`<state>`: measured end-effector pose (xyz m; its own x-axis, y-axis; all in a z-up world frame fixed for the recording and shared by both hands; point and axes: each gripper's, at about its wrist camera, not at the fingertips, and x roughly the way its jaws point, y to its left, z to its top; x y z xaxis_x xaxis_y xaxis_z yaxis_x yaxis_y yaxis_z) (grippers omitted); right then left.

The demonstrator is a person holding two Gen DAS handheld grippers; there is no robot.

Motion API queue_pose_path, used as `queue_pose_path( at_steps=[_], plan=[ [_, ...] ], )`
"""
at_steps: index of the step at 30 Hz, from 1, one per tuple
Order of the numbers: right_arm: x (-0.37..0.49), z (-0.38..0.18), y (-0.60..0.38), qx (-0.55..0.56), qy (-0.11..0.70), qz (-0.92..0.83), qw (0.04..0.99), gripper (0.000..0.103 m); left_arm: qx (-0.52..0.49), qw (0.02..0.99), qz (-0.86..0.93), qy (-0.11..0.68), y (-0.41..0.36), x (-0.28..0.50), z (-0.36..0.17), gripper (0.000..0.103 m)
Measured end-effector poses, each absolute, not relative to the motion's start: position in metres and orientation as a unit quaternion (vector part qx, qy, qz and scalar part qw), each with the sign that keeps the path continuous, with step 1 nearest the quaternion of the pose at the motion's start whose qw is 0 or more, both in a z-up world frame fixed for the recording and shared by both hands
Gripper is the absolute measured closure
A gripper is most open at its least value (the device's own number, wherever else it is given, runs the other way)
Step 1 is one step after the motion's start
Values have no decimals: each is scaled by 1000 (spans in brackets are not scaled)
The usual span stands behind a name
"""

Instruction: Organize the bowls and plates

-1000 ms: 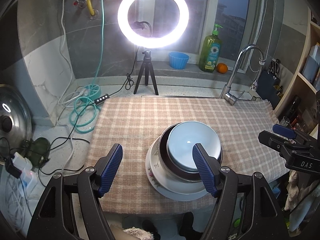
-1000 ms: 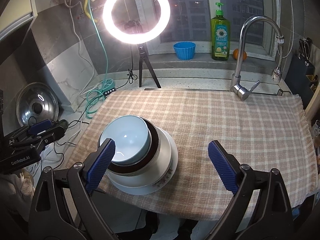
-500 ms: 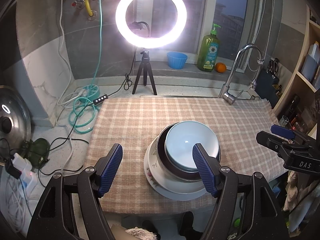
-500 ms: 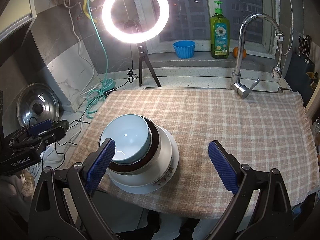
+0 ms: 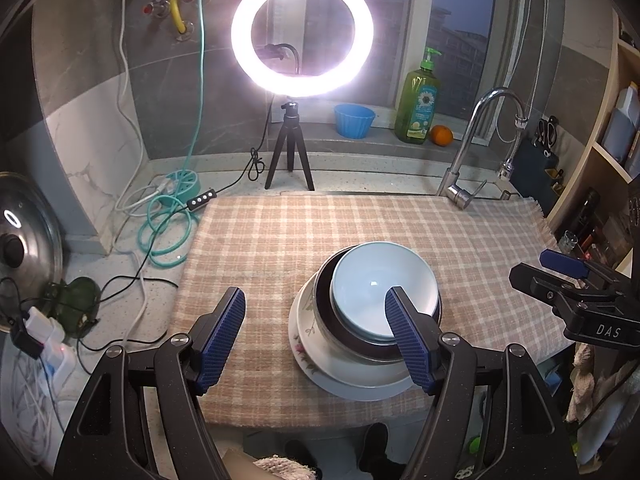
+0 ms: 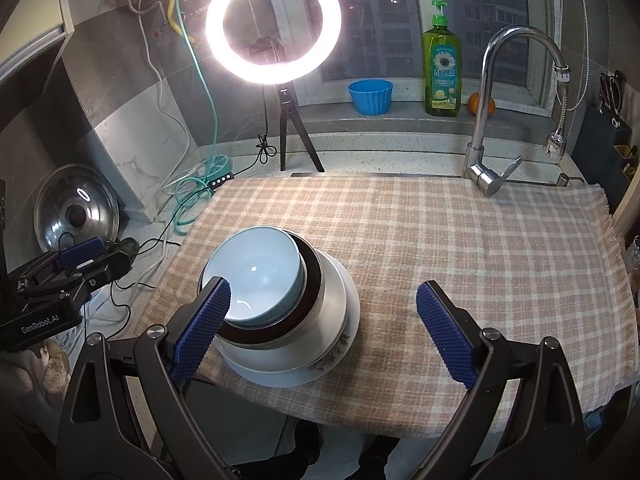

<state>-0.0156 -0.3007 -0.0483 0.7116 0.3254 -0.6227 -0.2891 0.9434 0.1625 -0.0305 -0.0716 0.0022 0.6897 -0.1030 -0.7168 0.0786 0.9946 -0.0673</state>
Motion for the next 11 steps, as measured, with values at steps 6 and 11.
queue_pose_path(
  at_steps=[6, 11],
  plan=[
    [-16, -49, -301, 26, 342, 167, 924, 7, -16, 919, -51, 390, -72, -31, 3, 31],
    [-15, -49, -301, 28, 343, 166, 924, 7, -13, 920, -52, 389, -73, -29, 2, 31]
  ],
)
